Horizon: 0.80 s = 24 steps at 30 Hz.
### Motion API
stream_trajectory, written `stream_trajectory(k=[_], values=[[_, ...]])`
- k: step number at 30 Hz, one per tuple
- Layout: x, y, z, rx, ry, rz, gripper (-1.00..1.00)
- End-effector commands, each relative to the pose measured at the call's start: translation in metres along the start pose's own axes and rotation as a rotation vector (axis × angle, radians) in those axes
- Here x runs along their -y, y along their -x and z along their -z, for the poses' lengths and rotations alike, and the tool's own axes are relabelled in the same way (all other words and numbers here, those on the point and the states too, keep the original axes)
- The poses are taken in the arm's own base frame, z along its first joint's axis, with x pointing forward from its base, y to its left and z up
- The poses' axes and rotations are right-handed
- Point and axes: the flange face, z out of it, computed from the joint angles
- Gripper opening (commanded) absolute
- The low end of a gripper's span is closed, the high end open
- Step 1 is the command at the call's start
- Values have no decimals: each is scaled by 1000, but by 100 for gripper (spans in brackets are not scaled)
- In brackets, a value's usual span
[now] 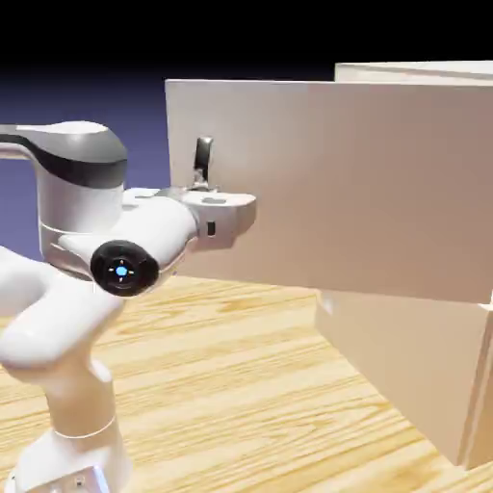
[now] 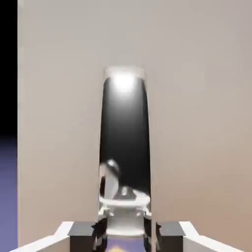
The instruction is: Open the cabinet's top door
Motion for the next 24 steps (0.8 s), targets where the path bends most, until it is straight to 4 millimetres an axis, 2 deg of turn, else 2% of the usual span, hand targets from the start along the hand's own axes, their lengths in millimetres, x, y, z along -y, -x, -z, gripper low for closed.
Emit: stream_trajectory(k=[1,8,14,19,24], values=[[-2,-2,10,14,-14,0,-100],[-23,-23,79,122,-122,0,-100],[-44,-44,128,205,-205,0,-100],[-59,-59,158,259,-259,0,-100],[-71,-71,179,297,-296,0,-100]])
